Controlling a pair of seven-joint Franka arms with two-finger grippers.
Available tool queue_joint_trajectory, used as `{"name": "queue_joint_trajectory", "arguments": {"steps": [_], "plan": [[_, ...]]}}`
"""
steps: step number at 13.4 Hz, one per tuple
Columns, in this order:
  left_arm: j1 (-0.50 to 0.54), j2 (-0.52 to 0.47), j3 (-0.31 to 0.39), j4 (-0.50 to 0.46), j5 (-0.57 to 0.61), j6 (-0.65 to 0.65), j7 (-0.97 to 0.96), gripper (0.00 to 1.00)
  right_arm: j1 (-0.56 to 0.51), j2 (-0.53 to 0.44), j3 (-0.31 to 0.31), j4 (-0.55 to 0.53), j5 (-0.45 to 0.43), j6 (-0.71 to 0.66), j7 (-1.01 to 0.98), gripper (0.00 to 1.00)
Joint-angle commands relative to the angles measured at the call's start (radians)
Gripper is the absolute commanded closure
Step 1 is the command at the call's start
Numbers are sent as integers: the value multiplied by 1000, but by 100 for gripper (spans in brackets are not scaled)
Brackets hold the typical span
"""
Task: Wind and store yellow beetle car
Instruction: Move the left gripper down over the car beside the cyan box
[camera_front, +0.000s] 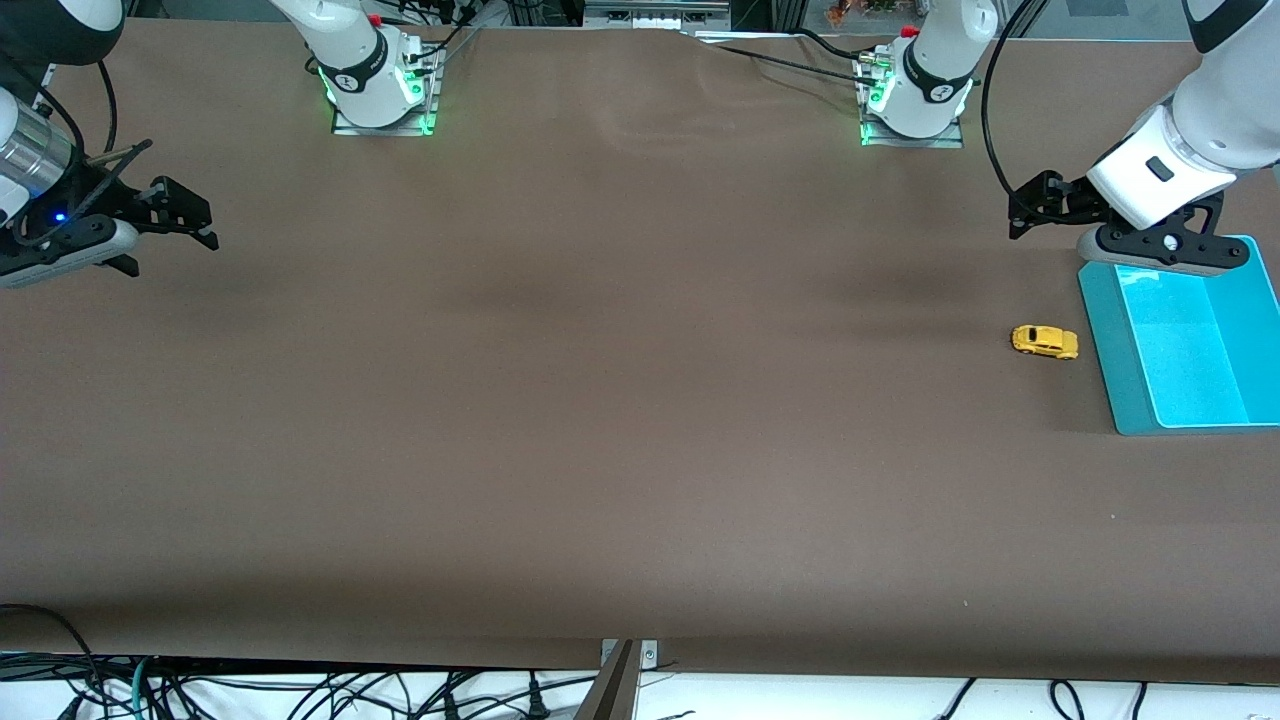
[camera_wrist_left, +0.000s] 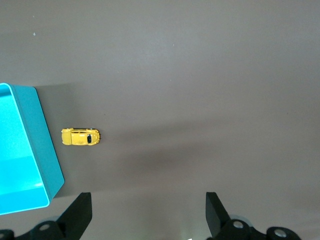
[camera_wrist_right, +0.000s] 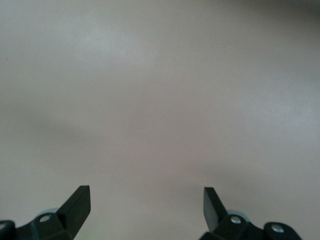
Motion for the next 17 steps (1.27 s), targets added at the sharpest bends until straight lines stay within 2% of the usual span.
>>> {"name": "queue_joint_trajectory", "arguments": {"steps": [1,4,7,11,17], "plan": [[1,13,-4,12,-9,-49,55,0,2,3,-3,32,6,-45,105,0],[16,26,-1,11,-3,-52,153,0,1,8,-1,44,6,-63,114,0],[40,55,7,4,37,-52,443,0,2,11,4,58,5,-85,148,0],[122,102,5,-9,54,-36,710,0,-2,17,1,67,-11,-83,153,0],[209,124,5,-204,156,157,1134,0,-4,29,-4,99,-37,-108,150,0]]}}
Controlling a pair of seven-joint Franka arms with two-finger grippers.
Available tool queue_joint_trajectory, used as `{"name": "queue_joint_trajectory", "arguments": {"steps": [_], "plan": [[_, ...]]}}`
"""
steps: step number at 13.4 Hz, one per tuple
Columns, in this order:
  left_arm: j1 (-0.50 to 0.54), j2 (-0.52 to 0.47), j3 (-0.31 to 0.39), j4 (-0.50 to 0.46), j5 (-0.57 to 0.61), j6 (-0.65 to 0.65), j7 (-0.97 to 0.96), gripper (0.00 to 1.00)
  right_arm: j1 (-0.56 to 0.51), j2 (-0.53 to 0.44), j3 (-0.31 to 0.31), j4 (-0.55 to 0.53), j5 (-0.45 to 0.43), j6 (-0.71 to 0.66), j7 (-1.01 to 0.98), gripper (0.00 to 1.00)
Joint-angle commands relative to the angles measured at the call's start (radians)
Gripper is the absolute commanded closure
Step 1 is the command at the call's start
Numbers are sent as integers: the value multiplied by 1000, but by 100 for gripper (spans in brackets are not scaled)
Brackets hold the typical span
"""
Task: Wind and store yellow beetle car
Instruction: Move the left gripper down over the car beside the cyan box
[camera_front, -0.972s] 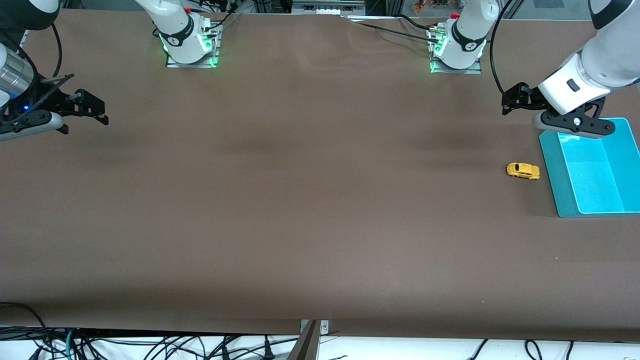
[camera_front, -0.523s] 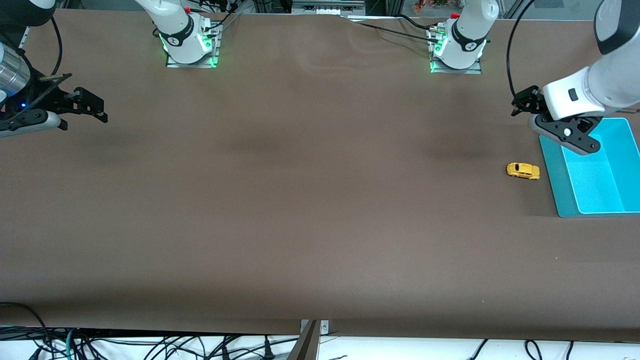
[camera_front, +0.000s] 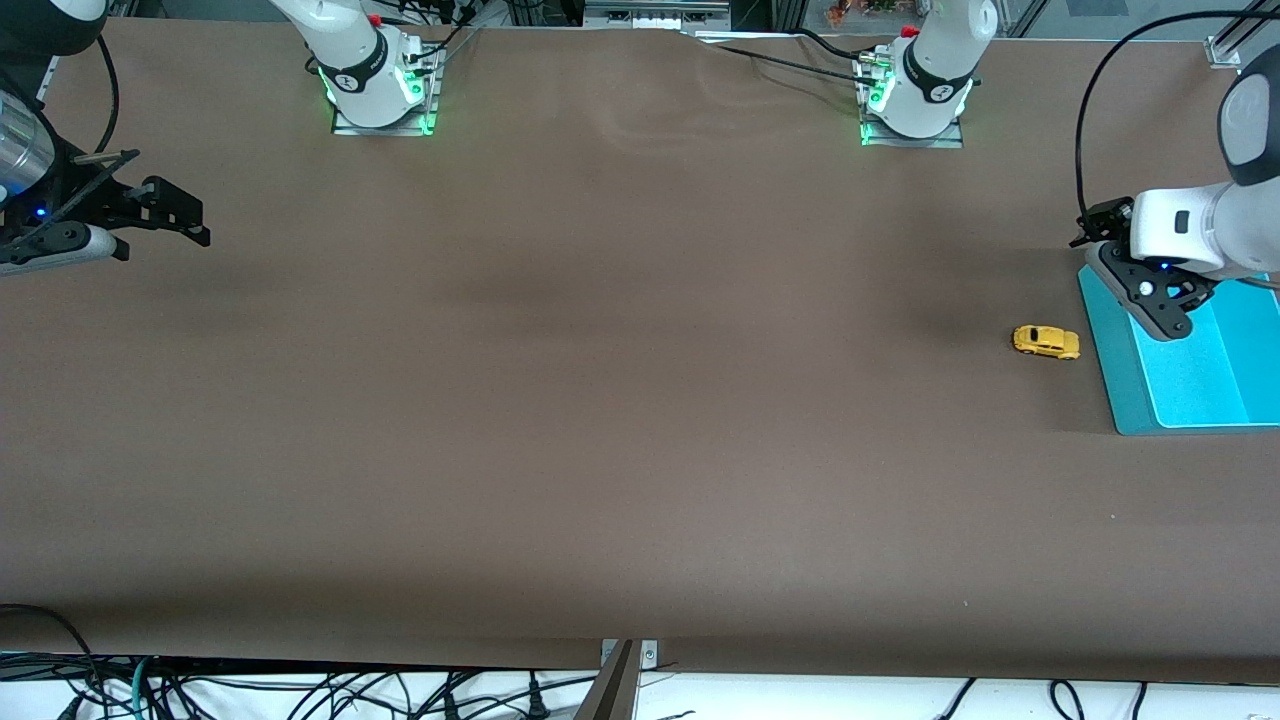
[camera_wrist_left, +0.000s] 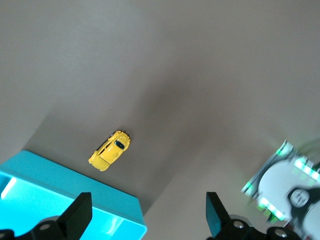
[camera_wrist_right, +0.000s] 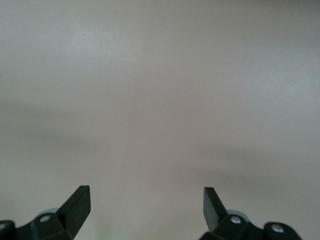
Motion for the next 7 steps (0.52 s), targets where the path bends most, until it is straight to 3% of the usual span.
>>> {"name": "queue_joint_trajectory", "arguments": {"steps": [1,7], "plan": [[46,-5,-9,-119,52,127,152,0,-4,13,-2,50,-17,-58,15,0],[152,169,-9,-214,65,506,638,0,-4,21,-1,65,-28,-60,9,0]]}}
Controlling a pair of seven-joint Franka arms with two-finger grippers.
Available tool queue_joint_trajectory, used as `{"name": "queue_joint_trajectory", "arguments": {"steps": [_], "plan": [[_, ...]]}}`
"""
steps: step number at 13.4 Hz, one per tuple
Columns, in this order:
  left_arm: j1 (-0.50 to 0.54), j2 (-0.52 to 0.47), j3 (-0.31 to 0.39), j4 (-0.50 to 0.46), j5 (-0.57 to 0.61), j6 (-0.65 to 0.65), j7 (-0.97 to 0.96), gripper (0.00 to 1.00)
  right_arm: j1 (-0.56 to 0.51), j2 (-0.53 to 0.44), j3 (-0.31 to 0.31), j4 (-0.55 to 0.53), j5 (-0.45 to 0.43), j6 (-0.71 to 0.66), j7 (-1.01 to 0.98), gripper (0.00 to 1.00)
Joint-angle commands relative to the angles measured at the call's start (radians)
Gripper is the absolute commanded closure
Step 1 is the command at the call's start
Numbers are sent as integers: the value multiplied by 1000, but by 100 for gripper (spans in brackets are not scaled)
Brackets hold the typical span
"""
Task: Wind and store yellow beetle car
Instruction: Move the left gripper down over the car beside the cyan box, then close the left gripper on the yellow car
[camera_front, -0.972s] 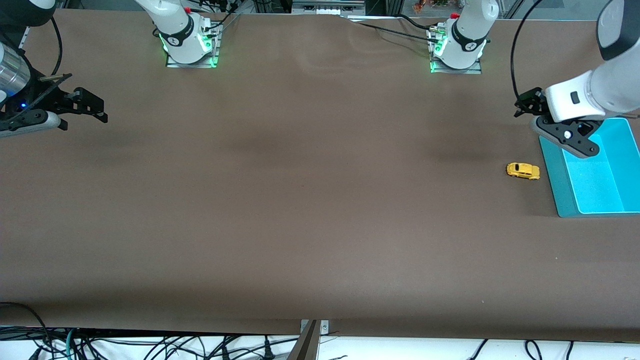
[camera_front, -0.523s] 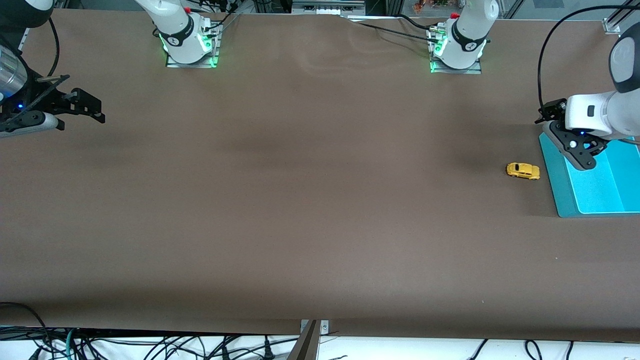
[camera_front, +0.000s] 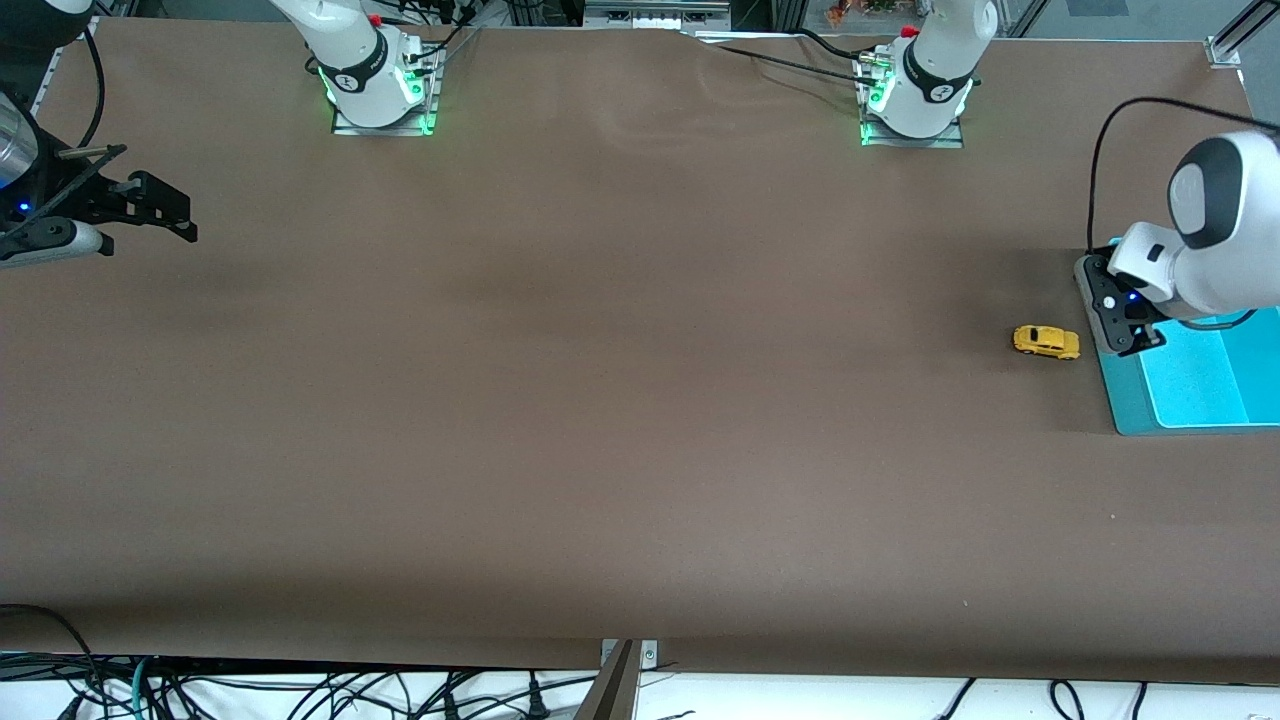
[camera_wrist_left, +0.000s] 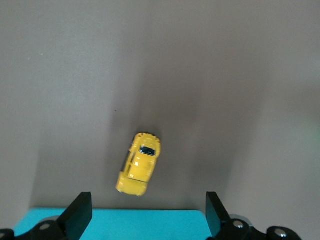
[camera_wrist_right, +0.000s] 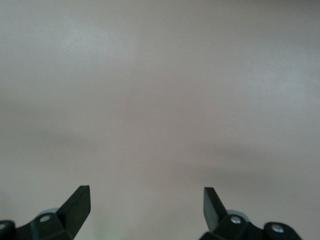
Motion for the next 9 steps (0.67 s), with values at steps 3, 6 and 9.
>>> {"name": "queue_joint_trajectory", "arguments": {"steps": [3,6,9], "plan": [[42,61,-10,-127,102,287,195,0,-5,18,1,34,-13,-27,10,0],[74,102,-10,-171,180,397,191,0,-5,21,1,34,-13,-27,13,0],[103,142,-12,-186,180,427,194,0,-5,23,1,34,-13,-22,15,0]]}}
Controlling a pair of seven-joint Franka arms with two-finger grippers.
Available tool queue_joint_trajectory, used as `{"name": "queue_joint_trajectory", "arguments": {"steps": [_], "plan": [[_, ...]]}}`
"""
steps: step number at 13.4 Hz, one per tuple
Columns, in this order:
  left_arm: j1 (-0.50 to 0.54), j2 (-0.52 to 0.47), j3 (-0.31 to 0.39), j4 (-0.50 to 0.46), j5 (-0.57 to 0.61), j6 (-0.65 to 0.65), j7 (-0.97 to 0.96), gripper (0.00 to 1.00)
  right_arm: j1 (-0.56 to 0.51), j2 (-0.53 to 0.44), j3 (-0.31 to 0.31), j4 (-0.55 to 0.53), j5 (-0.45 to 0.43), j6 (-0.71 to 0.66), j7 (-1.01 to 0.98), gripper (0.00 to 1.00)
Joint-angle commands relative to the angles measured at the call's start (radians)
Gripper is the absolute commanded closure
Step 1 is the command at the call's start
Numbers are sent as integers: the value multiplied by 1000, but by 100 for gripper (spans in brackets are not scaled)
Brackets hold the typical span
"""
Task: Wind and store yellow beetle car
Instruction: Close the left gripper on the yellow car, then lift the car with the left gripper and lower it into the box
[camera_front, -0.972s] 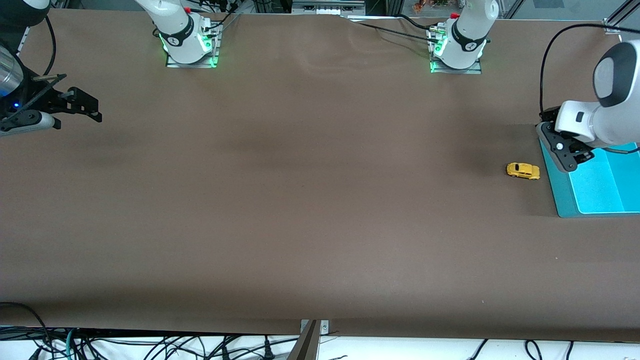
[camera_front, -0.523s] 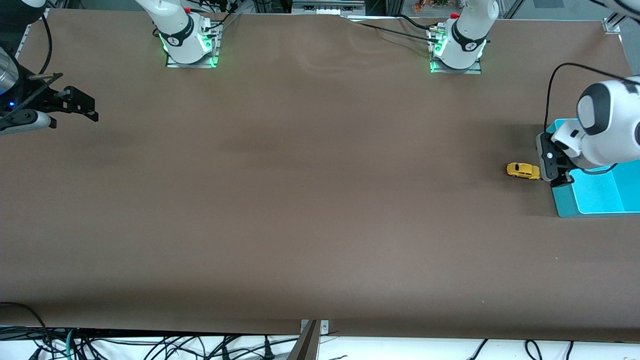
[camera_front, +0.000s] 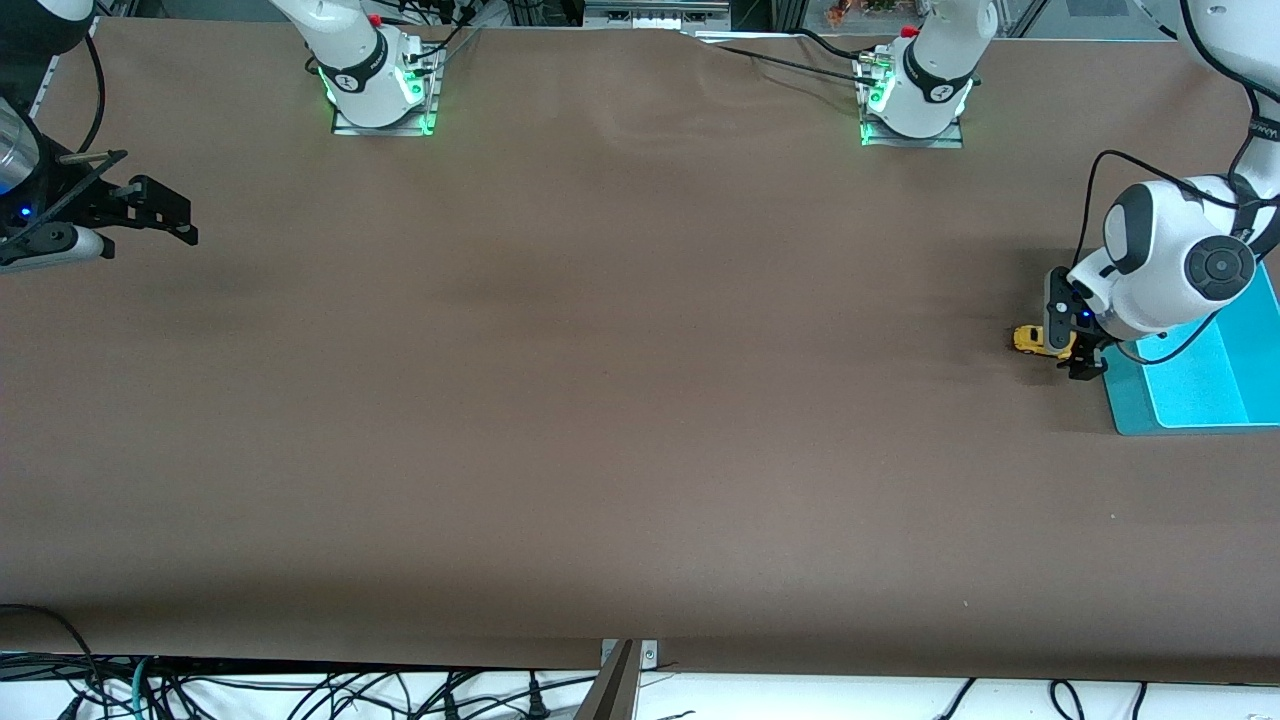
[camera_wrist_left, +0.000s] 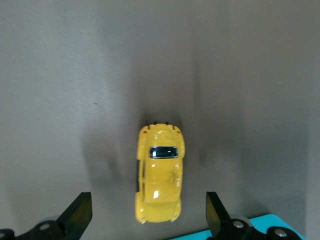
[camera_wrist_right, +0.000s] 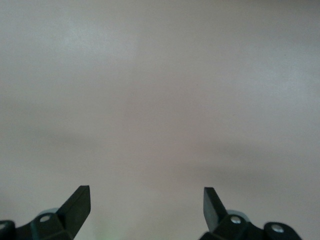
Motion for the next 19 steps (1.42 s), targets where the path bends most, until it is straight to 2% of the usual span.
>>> {"name": "queue_joint_trajectory", "arguments": {"steps": [1,3,6,8,10,12,13,15,19], "plan": [[39,20,-11,-34,25,58,22,0,-4,13,3,32,-13,-22,15,0],[47,31,-11,-86,25,161,22,0,-4,13,3,32,-13,-22,15,0],[61,79,-12,-88,25,215,25,2,-4,13,3,32,-13,-22,15,0],[61,70,-14,-83,25,216,39,52,-4,13,3,32,-13,-22,15,0],[59,50,-17,-77,25,213,44,80,-4,13,3,32,-13,-22,15,0],[54,24,-18,-74,25,201,42,84,-4,13,3,32,-13,-22,15,0],[54,4,-20,-63,12,151,33,85,-4,13,3,32,-13,-22,15,0],[54,0,-60,36,-19,-14,30,85,-4,13,3,32,-13,-20,13,0],[54,-1,-158,257,-80,-427,-25,84,-6,13,3,32,-13,-20,10,0]]}}
